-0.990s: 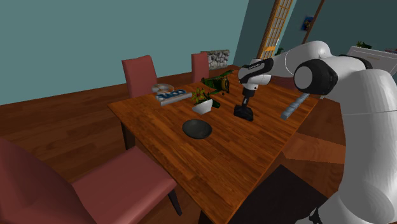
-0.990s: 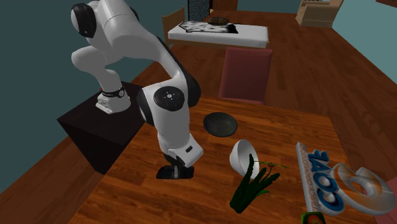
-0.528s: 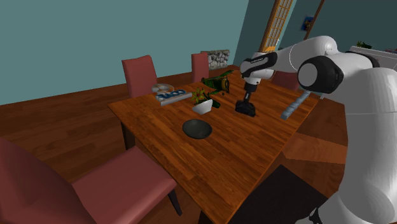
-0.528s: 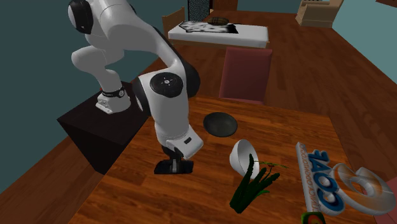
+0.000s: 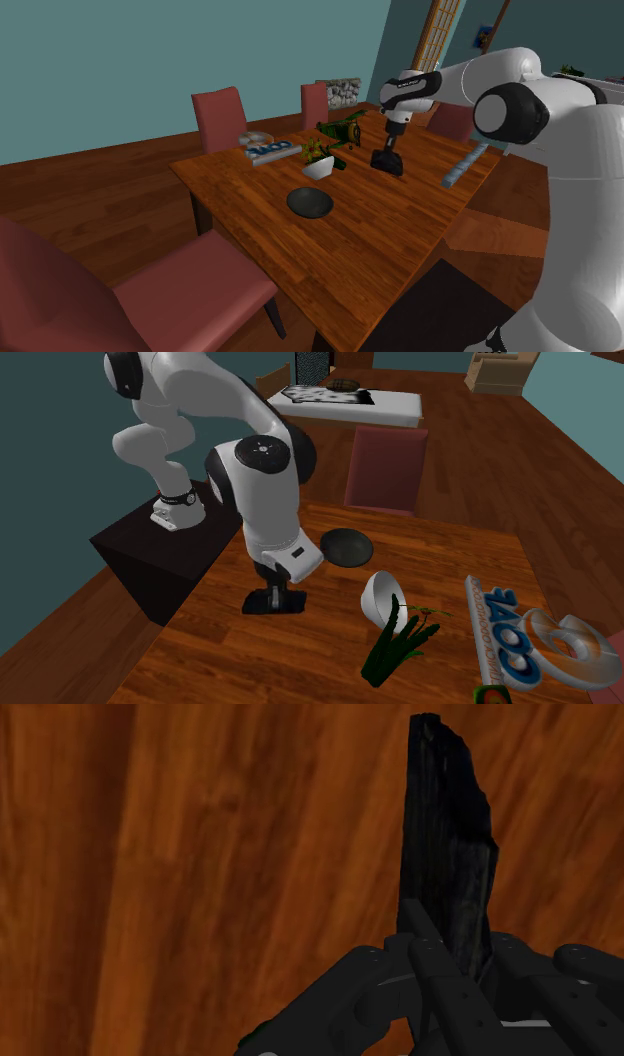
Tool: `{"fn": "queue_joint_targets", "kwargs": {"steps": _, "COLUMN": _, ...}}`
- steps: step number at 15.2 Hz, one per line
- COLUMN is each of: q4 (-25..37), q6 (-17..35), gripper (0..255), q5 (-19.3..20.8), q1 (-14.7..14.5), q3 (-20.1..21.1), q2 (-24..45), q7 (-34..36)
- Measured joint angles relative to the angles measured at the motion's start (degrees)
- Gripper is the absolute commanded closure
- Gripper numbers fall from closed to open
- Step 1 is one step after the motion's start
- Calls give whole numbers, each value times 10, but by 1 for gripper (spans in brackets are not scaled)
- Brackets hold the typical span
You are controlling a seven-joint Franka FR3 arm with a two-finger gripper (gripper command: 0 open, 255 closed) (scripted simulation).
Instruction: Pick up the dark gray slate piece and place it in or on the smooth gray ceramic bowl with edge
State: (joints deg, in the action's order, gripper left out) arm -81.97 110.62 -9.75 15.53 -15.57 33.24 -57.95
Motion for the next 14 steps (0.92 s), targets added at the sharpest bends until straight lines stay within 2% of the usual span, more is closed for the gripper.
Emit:
{"fn": "queue_joint_targets", "kwargs": {"steps": 6, "q4": -64, "q6": 23, "gripper": 255, "q5": 11, "q1": -56, "q3": 11, "q2": -44, "q7": 60}}
{"fn": "queue_joint_targets", "kwargs": {"steps": 14, "q4": -94, "q6": 33, "gripper": 255, "q5": 22, "q1": -128, "q3": 32, "q2": -69, "q7": 153}}
